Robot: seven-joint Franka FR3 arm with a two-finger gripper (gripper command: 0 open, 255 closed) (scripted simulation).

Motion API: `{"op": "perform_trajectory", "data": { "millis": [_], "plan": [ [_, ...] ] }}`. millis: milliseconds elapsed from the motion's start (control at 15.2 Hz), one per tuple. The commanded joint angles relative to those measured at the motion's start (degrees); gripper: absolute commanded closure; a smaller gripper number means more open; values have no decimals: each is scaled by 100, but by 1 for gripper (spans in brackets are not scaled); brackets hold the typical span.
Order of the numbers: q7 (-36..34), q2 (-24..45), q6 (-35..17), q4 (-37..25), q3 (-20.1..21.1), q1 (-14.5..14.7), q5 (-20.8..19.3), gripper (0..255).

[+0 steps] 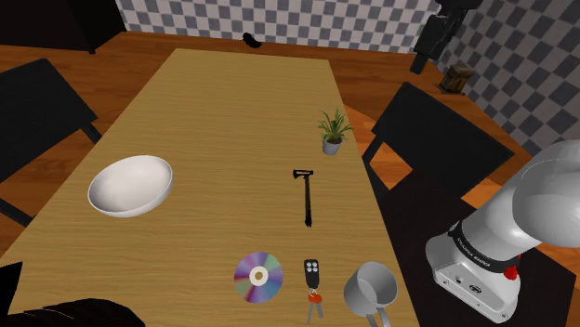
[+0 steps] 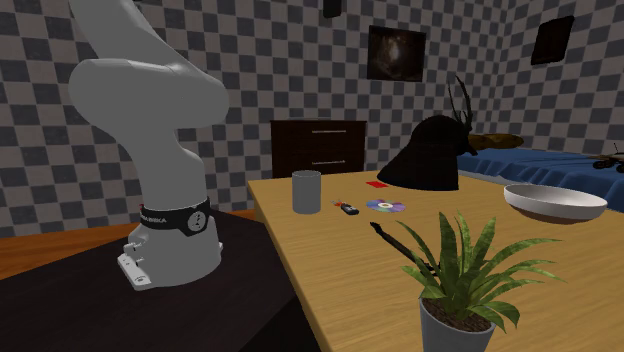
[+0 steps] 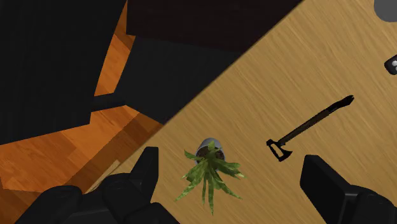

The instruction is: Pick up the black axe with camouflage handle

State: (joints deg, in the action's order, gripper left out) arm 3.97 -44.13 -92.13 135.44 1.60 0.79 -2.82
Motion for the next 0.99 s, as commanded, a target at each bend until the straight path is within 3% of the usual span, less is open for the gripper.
{"op": "perform_trajectory", "data": {
  "millis": [0,462,924],
  "plan": [
    [0,0,0,0,0,0,0,0],
    [-1525,-332,-1129,1297,790,-31,539,0],
    [-3113,42,-2495,2110,1791,-15,1137,0]
  ]
}}
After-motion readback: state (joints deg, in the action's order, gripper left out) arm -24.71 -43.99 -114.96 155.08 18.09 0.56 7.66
